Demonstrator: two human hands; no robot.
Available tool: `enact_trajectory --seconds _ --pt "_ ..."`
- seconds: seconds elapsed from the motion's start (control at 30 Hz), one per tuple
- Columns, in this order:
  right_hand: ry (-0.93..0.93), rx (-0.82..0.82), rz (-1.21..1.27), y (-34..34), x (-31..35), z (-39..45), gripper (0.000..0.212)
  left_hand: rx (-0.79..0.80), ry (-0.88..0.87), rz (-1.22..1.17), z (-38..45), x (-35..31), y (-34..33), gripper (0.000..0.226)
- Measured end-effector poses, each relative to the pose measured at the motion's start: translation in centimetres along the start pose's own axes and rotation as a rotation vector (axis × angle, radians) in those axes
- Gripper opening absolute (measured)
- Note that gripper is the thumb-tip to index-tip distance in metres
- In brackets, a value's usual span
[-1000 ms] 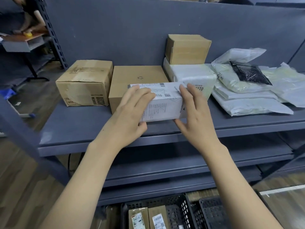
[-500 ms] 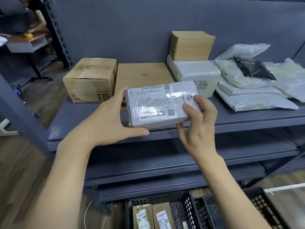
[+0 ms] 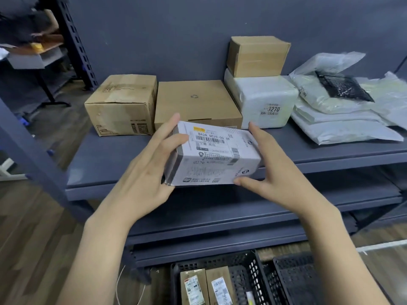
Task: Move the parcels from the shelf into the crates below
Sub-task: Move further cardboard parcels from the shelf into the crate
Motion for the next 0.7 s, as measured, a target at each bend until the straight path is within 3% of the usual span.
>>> enact_trajectory --seconds 0.1,0.27,0.5,0.7 --pt "-0.075 0.031 0.008 1.0 0.0 0.2 0.100 -0.004 -0.032 0.018 0.3 -0.4 -0.4 0.089" --pt "-0.108 0.033 -0.034 1.6 0.1 0.5 0.085 0.077 0.105 -0.076 0.3 0.2 -0.8 0.098" --pt "0.097 -0.260 -0.147 1.6 1.4 0.0 0.069 0.045 0.194 -0.098 0.1 0.1 -1.1 0.101" --pt "0.101 -0.324 -0.132 0.8 1.8 -0.7 0.066 0.009 0.190 -0.042 -0.6 0.2 -0.9 0.083"
Point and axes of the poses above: each hand's wrist, its own z-axis towards the middle knuckle, its own y-axis out of the back of the hand, x = y × z, the point moved 6 cm from there along z, towards the middle knuckle, and after that the axes turned 12 degrees about -y, right-handed, at the moved point
